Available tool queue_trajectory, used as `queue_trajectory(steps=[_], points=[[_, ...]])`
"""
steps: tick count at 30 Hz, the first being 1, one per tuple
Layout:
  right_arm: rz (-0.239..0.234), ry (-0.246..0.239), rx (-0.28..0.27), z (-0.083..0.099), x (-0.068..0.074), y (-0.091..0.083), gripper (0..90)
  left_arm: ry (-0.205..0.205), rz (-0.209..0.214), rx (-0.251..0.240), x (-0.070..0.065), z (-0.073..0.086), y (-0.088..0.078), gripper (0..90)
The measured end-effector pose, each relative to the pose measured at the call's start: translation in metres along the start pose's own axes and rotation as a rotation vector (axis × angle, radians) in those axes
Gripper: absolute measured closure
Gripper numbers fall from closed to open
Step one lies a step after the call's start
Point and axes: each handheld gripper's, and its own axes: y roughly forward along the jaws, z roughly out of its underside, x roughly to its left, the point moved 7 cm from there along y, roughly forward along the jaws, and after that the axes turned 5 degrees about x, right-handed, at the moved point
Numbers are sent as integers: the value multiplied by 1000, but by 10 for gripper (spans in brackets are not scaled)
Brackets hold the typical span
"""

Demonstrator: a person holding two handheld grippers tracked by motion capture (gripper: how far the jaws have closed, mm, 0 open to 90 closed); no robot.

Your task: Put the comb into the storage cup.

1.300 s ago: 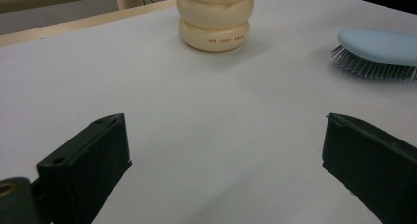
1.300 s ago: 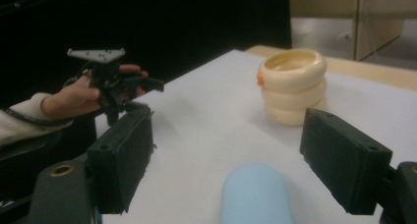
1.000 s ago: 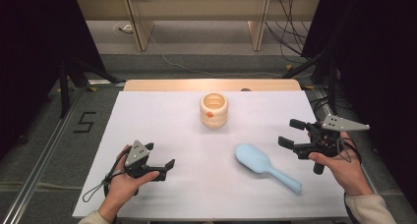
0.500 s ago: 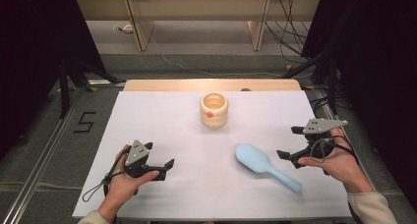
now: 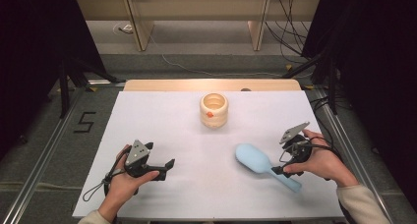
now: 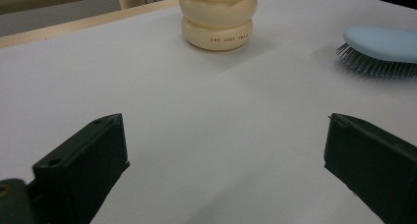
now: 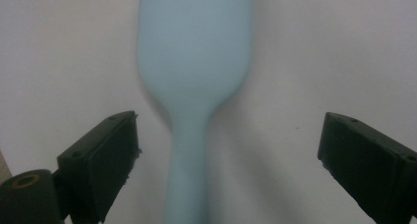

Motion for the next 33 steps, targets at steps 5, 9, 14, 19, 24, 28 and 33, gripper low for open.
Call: queue_trajectory(steps=[5, 9, 14, 19, 24, 28, 33], points=[[-14, -23, 100, -2, 11, 16, 142, -1, 1, -1, 0, 0, 0, 22], [8, -30, 181, -2, 15, 27, 160, 0, 2, -1, 0, 0, 0, 22], [12, -31, 273, -2, 19, 36, 185, -1, 3, -2, 0, 0, 0, 24], [25, -14, 310, -3, 18, 41, 236, 0, 2, -2, 0, 0, 0, 24], [28, -34, 331, -3, 17, 44, 297, 1, 3, -3, 0, 0, 0, 24], [25, -50, 332, -3, 17, 47, 343, 0, 3, -3, 0, 0, 0, 25], [33, -57, 343, -4, 17, 47, 393, -2, 3, -3, 0, 0, 0, 25]])
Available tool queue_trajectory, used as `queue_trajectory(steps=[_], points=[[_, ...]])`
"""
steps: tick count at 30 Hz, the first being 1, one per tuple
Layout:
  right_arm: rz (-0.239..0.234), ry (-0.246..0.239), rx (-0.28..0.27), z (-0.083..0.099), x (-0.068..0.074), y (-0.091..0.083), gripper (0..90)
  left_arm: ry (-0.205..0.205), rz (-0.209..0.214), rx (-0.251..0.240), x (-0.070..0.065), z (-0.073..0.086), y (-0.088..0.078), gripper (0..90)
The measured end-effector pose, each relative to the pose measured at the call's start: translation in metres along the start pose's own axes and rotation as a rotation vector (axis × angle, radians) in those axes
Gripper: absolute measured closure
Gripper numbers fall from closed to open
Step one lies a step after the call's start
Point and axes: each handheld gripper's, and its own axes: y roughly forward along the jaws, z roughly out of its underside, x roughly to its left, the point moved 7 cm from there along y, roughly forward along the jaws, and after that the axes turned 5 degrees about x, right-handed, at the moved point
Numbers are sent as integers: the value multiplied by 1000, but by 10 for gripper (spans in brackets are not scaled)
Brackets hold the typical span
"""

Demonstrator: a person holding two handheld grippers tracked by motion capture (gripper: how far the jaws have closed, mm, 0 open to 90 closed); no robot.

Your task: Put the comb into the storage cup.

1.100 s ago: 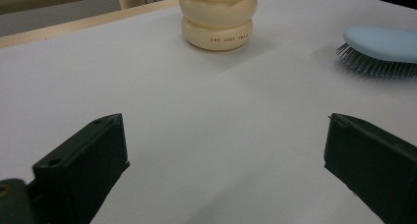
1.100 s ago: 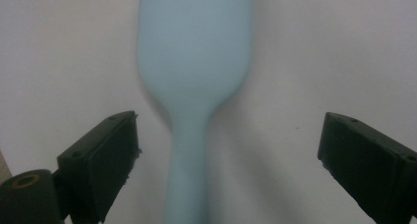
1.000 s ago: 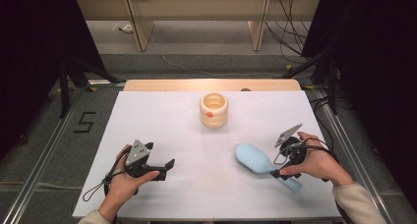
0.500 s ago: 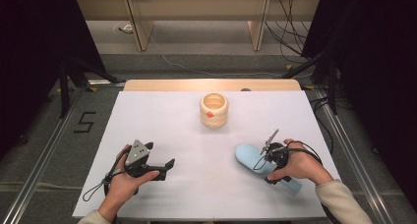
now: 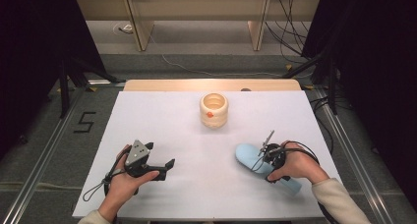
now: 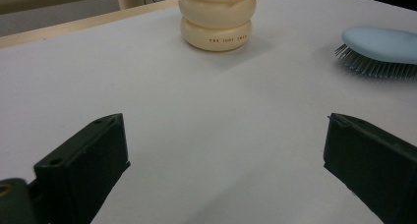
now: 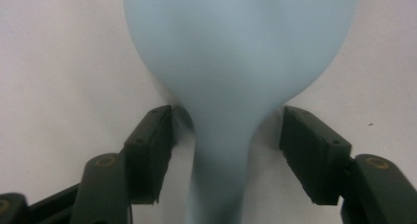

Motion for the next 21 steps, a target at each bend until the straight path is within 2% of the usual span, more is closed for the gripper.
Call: queue_trajectory(steps=[6, 9, 21], points=[[5, -4, 27, -1, 1, -1, 462, 0, 0, 1, 0, 0, 0, 28], [6, -14, 29, -2, 2, -1, 493, 0, -1, -1, 0, 0, 0, 28], [5, -3, 35, -3, 4, -1, 586, -1, 0, -3, 0, 0, 0, 31]])
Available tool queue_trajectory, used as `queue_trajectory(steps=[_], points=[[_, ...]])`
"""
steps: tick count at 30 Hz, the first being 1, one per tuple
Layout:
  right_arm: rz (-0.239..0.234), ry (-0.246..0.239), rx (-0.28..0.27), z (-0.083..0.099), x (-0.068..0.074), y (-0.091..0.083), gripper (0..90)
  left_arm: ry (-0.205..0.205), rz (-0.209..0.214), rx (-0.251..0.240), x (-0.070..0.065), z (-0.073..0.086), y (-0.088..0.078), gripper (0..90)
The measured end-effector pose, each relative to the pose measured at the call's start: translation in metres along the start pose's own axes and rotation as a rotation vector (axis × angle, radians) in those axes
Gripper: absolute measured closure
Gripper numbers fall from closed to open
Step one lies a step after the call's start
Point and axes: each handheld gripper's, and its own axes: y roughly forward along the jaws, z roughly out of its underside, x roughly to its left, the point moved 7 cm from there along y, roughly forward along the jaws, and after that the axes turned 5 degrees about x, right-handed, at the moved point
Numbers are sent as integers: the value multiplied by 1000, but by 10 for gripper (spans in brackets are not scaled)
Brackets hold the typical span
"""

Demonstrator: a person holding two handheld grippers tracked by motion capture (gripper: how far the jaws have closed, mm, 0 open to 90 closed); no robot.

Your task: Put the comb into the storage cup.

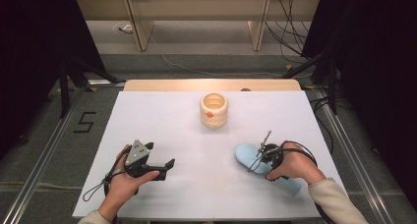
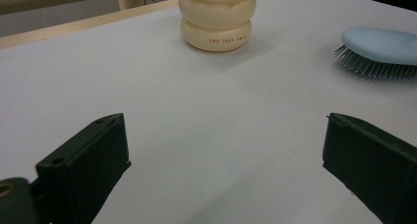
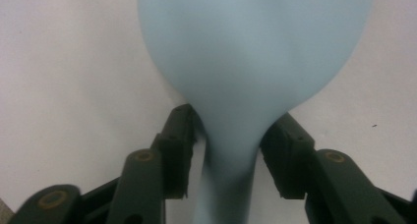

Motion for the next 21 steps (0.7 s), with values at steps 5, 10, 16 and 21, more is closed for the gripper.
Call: queue_trajectory(steps=[5, 10, 16, 21], points=[[-2, 7, 7, 0, 2, 0, 668, 1, 1, 1, 0, 0, 0, 32], [-3, 29, 8, -1, 3, 0, 687, 2, 1, 1, 0, 0, 0, 34], [4, 44, 14, -1, 4, 0, 695, 0, 3, 1, 0, 0, 0, 35], [6, 50, 10, 0, 5, -1, 700, 3, 4, 1, 0, 0, 0, 36]])
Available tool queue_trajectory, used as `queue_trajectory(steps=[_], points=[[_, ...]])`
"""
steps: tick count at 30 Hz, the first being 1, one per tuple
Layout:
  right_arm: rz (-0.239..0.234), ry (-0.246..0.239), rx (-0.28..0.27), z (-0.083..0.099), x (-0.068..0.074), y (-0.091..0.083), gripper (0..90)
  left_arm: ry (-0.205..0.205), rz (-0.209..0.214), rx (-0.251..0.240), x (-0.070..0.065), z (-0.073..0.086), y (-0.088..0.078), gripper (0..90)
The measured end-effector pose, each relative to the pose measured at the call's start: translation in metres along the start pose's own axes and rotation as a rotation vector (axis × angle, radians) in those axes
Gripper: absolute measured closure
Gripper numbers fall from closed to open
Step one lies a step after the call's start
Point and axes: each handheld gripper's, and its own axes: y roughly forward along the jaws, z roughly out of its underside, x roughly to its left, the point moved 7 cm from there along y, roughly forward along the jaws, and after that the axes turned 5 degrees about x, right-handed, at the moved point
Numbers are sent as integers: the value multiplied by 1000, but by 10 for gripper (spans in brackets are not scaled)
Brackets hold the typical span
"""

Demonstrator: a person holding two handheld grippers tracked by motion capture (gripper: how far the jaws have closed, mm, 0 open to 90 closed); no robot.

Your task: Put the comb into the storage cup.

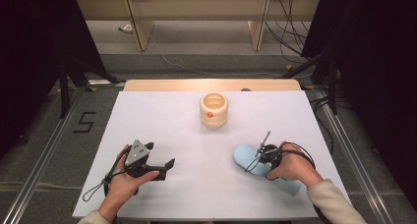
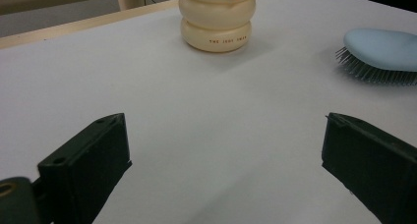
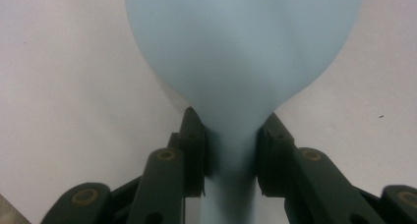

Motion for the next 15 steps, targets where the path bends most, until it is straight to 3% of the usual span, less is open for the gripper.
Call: queue_trajectory(steps=[15], points=[[-5, 8, -32, 3, 0, -1, 704, -4, -2, -2, 0, 0, 0, 37]])
